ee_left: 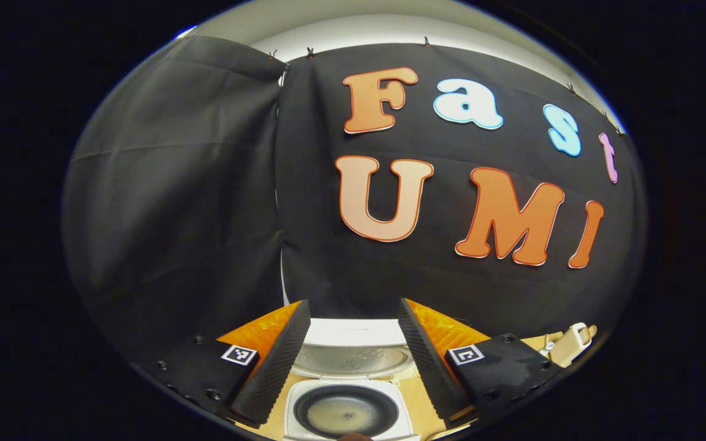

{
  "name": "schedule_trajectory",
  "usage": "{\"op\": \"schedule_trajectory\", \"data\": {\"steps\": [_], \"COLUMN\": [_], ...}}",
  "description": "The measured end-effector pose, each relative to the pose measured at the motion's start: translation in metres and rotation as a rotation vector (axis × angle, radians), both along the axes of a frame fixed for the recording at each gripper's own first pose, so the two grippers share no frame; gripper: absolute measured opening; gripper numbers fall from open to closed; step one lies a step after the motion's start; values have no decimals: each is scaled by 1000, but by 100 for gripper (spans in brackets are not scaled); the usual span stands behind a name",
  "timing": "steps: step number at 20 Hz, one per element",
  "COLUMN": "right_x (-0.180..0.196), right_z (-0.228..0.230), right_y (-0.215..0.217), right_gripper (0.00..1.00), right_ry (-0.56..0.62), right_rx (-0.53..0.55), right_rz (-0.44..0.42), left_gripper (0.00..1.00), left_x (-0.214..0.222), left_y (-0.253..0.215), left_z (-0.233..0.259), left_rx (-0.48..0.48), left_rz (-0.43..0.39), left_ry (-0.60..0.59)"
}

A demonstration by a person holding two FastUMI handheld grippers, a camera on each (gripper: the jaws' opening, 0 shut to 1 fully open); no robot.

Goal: Close the left gripper, press the button to open the rice cooker; take a wooden spoon from the chopstick holder with the right hand, scoop a spoonful of rice and pour it into the rice cooker, then put the wooden spoon back into the chopstick holder.

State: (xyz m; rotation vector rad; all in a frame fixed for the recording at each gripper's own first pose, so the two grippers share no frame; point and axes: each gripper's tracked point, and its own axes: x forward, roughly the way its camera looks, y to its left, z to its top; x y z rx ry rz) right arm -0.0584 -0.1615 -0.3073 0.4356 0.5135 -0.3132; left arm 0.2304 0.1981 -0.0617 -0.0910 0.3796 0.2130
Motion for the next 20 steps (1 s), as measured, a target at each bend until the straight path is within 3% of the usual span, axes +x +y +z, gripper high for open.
{"op": "schedule_trajectory", "data": {"steps": [5, 9, 13, 17, 20], "right_x": [-41, -67, -79, -71, -56], "right_z": [43, 82, 97, 95, 101], "right_y": [-17, -29, -28, -15, 0], "right_gripper": [95, 95, 95, 95, 95], "right_ry": [-13, -62, -90, -95, -121], "right_rx": [-112, -145, -161, -145, -122], "right_rz": [-70, -134, -147, -107, -53], "left_gripper": [98, 97, 99, 98, 99], "left_x": [65, 86, 80, 48, 1], "left_y": [26, 20, 25, 9, -3], "left_z": [-50, -94, -113, -119, -129], "left_rx": [-89, -113, -25, -77, -107], "left_rz": [19, 15, 41, 21, 14], "left_ry": [138, 297, 430, 513, 583]}}
